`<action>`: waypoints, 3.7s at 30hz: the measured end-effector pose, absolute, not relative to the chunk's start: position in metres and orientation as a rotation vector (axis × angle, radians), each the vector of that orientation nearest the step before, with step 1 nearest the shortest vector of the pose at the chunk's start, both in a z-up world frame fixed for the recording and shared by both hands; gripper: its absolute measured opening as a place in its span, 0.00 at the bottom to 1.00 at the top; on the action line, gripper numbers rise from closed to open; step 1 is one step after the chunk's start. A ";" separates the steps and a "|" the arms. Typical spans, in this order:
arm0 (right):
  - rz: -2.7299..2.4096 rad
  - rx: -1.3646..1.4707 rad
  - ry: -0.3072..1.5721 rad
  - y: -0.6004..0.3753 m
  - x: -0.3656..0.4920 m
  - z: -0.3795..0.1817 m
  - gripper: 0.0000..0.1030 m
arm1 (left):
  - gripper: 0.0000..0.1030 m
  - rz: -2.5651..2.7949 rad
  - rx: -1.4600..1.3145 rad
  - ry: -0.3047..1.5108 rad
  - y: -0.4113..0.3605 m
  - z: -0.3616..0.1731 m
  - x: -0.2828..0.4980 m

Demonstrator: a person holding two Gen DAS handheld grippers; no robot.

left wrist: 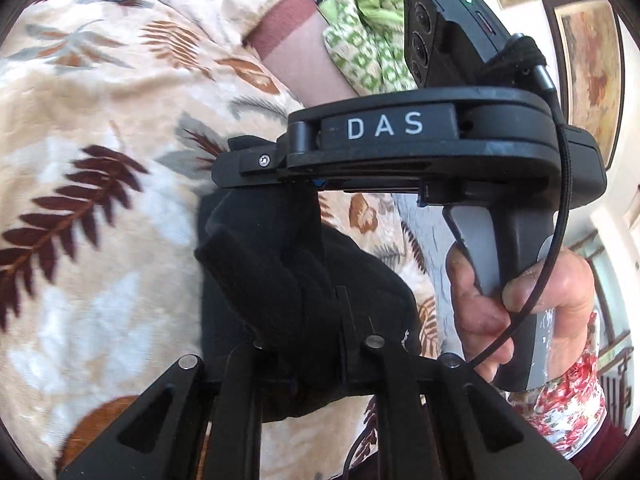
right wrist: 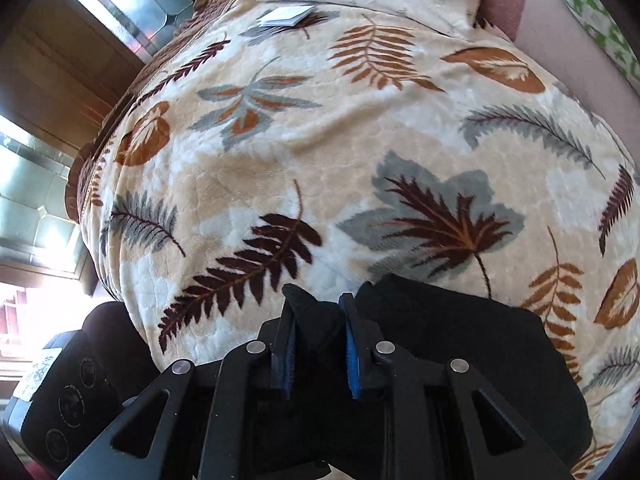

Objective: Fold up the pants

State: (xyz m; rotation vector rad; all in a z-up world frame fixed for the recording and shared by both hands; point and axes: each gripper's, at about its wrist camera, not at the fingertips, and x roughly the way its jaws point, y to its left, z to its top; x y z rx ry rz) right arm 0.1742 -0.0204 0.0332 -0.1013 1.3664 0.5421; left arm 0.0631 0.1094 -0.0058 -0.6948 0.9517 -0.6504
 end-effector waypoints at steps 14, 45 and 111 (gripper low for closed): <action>0.384 0.350 1.241 -0.221 0.148 -0.008 0.55 | 0.32 -0.715 -0.414 1.101 -0.014 -0.010 0.062; 0.300 0.420 1.054 -0.227 0.116 -0.022 0.49 | 0.55 -0.444 -0.289 1.111 0.014 -0.034 0.047; 0.244 0.453 1.162 -0.272 0.034 -0.042 0.07 | 0.26 -0.459 -0.141 1.120 0.005 -0.014 0.049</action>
